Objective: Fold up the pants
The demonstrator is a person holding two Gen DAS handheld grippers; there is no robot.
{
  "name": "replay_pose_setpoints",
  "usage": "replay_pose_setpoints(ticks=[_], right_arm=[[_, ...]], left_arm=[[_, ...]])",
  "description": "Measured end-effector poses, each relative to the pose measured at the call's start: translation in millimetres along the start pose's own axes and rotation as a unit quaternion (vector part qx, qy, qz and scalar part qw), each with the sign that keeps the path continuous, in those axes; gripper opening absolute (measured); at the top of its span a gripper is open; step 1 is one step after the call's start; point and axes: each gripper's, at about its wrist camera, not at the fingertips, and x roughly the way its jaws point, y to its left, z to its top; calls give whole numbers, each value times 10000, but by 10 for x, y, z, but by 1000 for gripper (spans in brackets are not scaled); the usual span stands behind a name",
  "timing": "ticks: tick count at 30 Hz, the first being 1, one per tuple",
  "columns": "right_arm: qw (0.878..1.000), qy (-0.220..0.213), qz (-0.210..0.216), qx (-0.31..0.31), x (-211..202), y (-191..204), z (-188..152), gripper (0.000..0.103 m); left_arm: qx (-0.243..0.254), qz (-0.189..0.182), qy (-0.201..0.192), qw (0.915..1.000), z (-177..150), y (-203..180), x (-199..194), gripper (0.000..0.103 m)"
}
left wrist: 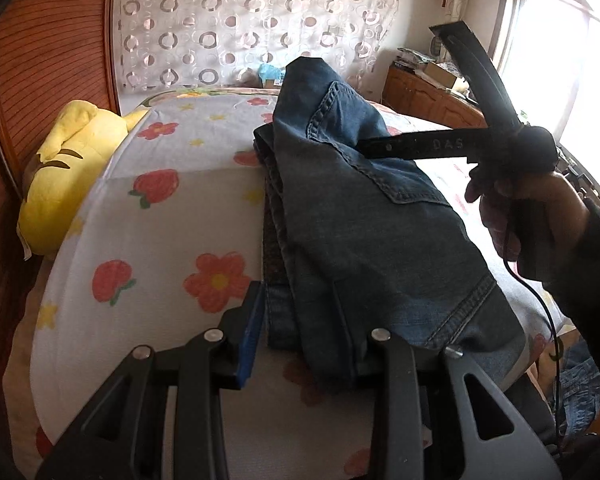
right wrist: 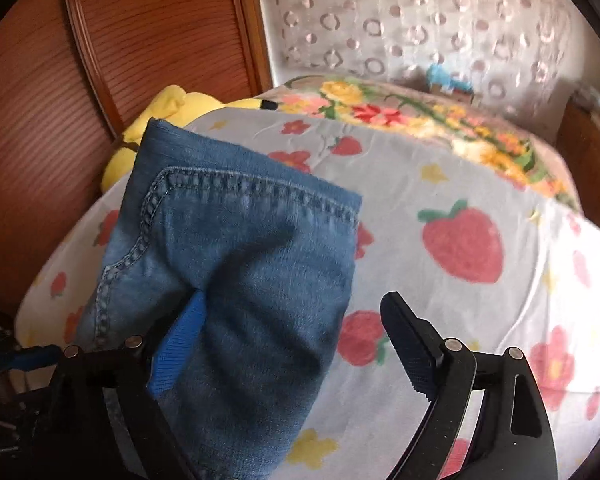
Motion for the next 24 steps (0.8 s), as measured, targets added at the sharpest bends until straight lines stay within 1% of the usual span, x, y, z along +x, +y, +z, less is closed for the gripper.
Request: replay_pose_setpoints(ticks=[5,9,11,14,19,24], right_arm=[[9983,143,509,236,76,-57,-89,90],[9981,53,609,122,35,-37,-143,89],[9974,42,708,106,20,-24,-157,81],[9964,53,831,153,16,-15,-163,74],[9946,27,1000,293,-7,-55,-194,67],[9930,5,1123,369,-15,-134,-208,62]], left_arm=[[25,27,-3,10000,36,3,-9,32],[-36,21,-90,10000,95,1,-86,32],[-38,-43,-183,9998,132,-32,-152,32],[0,-152,-243,9996,173,-85,-201,32],[102,-145,-102,9998,166,-135,-100,32],[23,-185,10,9998,119,-66,39,32]])
